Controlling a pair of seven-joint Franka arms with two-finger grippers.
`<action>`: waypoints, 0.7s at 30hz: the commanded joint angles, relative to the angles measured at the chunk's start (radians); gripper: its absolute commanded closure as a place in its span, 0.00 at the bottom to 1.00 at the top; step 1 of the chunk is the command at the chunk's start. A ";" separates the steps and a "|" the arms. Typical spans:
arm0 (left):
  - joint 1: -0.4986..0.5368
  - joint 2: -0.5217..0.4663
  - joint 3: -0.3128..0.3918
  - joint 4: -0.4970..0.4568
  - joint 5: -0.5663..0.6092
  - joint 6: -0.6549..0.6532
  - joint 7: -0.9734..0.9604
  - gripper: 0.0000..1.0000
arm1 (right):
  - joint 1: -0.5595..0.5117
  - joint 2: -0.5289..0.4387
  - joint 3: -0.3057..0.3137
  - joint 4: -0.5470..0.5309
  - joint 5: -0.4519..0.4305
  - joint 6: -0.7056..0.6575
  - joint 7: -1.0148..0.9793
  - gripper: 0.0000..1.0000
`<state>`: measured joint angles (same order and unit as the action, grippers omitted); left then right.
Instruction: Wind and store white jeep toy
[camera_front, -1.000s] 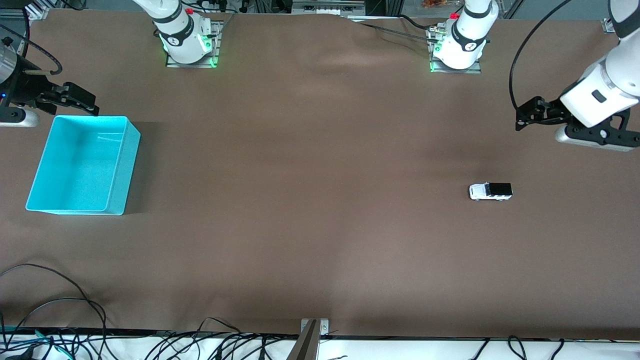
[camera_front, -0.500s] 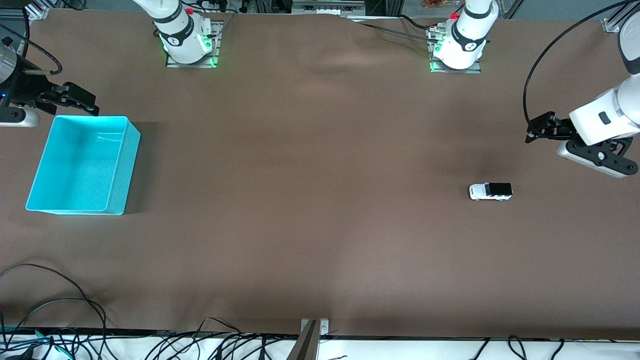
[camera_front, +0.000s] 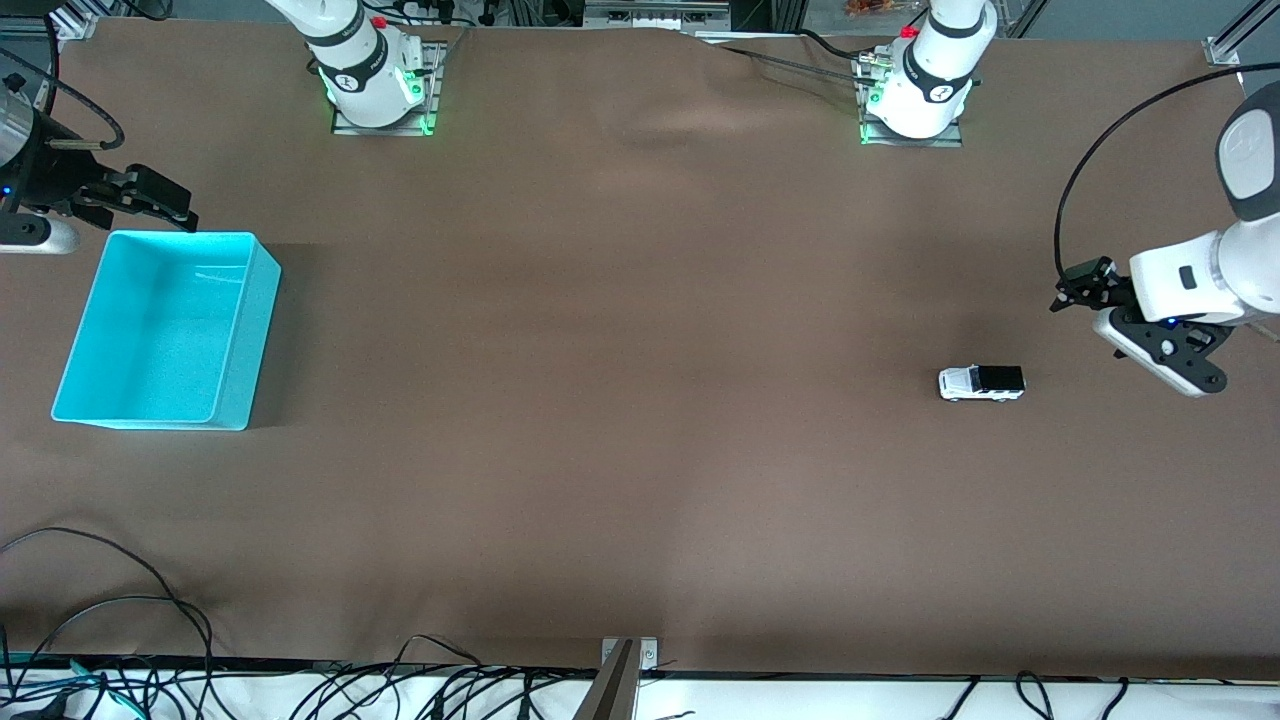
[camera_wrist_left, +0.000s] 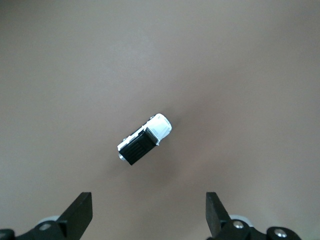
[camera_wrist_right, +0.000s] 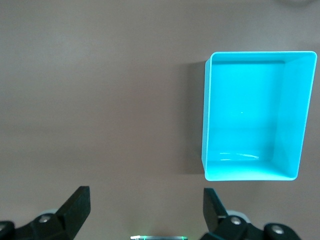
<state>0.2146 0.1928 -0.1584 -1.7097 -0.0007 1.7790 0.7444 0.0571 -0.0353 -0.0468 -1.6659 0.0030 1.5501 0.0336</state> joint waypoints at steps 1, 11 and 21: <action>0.020 0.002 -0.006 -0.074 -0.004 0.089 0.148 0.00 | 0.001 0.006 -0.001 0.021 0.005 -0.005 -0.012 0.00; 0.037 0.051 -0.006 -0.143 0.013 0.229 0.348 0.00 | 0.001 0.006 -0.001 0.021 0.005 -0.004 -0.012 0.00; 0.040 0.108 -0.007 -0.222 0.013 0.342 0.503 0.00 | 0.000 0.008 -0.001 0.021 0.005 -0.002 -0.012 0.00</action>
<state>0.2418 0.2767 -0.1583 -1.8922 0.0004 2.0614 1.1589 0.0571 -0.0352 -0.0468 -1.6653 0.0030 1.5519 0.0336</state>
